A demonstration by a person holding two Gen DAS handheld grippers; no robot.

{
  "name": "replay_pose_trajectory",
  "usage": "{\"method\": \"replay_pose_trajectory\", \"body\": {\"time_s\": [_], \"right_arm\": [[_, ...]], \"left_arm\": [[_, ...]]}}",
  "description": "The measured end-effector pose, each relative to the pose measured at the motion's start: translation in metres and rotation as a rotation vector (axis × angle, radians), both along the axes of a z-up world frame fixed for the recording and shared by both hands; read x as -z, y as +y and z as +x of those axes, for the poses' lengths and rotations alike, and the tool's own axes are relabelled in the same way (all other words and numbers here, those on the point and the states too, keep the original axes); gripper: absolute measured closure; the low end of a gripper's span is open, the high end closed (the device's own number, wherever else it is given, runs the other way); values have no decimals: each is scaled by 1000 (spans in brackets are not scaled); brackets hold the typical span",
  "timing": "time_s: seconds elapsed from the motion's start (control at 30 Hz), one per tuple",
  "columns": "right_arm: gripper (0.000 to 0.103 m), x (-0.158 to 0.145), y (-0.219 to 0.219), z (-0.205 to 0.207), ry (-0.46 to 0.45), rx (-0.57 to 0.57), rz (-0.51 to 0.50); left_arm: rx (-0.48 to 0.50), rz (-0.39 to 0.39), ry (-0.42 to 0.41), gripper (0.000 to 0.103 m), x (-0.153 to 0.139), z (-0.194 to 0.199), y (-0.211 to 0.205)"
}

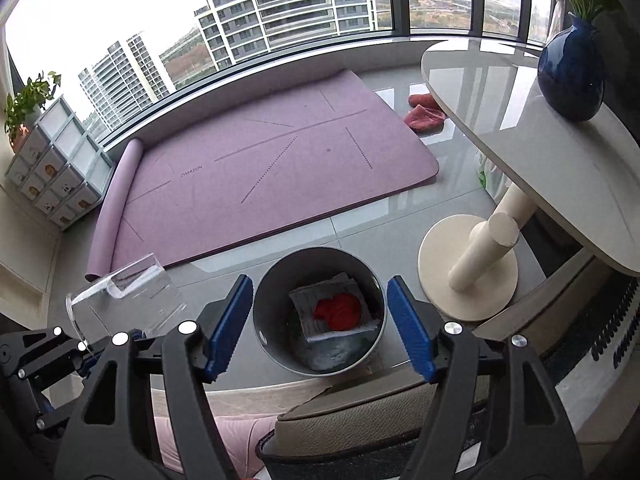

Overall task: Collect trash
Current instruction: 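Open the right tool over the bin while the left tool releases the clear cup, then move both open tools back over the rug toward the red can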

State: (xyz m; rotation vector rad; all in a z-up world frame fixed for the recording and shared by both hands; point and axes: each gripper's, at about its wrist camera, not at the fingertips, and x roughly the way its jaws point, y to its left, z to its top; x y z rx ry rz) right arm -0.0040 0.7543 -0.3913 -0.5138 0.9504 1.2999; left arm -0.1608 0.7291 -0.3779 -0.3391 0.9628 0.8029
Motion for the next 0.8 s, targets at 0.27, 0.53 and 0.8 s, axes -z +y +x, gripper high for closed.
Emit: {"method": "replay_pose_trajectory", "body": {"time_s": [0.27,0.53,0.8], "right_arm": [[36,-6,-40,7,-43,20,-45],[36,-16,-70,17,-27,88,-59],[36,-16,-97,18,-8,147,-79]], "left_arm": [[41,18,-18,98,-6,20,3],[69,62,-37,97,0,42,20],[79,13,-6,42,32,51,42]]}}
